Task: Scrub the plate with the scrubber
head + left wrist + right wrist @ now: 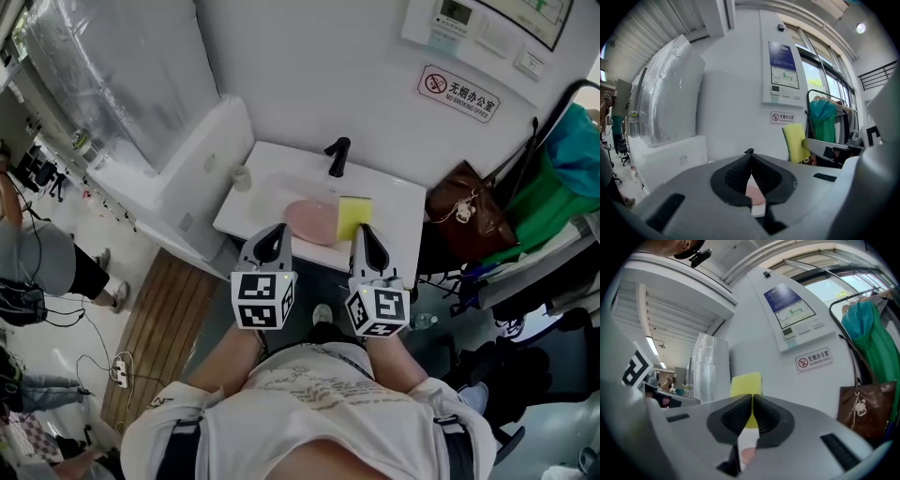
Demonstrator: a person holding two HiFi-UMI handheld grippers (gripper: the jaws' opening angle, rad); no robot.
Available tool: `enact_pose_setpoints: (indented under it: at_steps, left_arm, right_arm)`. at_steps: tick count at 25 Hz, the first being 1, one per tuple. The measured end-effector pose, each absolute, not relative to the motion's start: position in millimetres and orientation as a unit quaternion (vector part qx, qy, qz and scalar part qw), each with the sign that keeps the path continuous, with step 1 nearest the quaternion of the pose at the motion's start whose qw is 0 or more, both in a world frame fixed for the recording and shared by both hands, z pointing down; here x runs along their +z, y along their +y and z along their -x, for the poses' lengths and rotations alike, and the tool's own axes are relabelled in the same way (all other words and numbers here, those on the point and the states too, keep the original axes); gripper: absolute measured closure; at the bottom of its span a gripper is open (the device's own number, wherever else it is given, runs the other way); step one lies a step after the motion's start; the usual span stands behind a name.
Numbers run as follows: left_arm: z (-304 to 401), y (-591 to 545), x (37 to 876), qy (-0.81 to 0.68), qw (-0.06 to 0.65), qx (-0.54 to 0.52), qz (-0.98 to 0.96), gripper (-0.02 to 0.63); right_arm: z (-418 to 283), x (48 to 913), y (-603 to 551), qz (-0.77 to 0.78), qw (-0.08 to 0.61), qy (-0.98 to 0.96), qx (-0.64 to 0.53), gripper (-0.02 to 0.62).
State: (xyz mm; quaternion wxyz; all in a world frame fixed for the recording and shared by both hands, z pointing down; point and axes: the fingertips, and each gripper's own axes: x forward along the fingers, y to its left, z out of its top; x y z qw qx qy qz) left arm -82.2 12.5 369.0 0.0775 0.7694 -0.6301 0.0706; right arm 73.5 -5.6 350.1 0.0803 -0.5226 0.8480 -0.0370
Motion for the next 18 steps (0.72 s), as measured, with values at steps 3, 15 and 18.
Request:
enact_pose_setpoints:
  at_steps: [3, 15, 18]
  left_arm:
    - [82, -9, 371, -0.636, 0.08, 0.08, -0.763, 0.584]
    - [82, -95, 376, -0.654, 0.11, 0.089, -0.743, 0.584]
    - [79, -113, 373, -0.657, 0.112, 0.089, -0.741, 0.584]
  right_arm:
    - [-75, 355, -30, 0.516, 0.075, 0.852, -0.045, 0.561]
    - [-77, 369, -121, 0.49, 0.051, 0.868, -0.063, 0.561]
    - [-80, 371, -142, 0.484, 0.047, 0.871, -0.067, 0.561]
